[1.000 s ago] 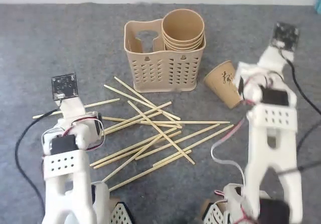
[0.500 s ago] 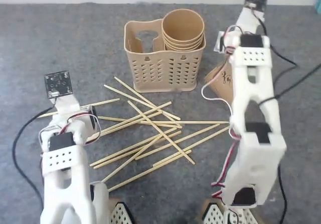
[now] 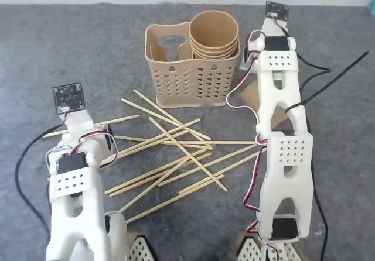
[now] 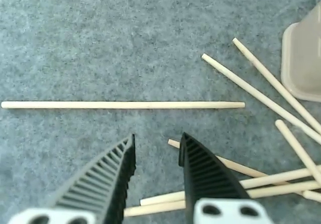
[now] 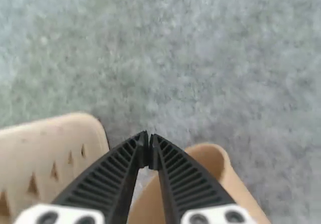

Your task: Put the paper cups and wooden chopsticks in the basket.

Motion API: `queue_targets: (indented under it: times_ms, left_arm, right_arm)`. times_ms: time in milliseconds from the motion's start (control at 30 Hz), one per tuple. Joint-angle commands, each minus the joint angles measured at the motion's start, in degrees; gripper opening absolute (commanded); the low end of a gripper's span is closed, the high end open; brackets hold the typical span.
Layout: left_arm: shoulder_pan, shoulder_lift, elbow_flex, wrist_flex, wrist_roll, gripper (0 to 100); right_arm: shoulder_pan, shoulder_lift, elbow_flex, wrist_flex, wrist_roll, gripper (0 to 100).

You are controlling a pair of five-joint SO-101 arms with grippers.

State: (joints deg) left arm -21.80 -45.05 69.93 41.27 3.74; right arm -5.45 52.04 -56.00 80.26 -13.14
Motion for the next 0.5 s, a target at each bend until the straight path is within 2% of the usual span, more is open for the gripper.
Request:
queue_targets:
  times_ms: [0,167,467]
  left_arm:
    - [-0.4,0.1,-1.4,-1.4,-0.3,14]
    - [-0.4,0.1,-1.4,-1.4,-0.3,14]
    - [-0.4,0.1,-1.4,-1.5,-0.3,14]
  right_arm:
    - [2.7,-1.5,-10.6,10.9,3.4,1.3]
    - [7.2,-1.4,-15.9,22.8,8.4,1.2]
    - [19.7,-6.4,-2.2,22.8,17.9,0.8]
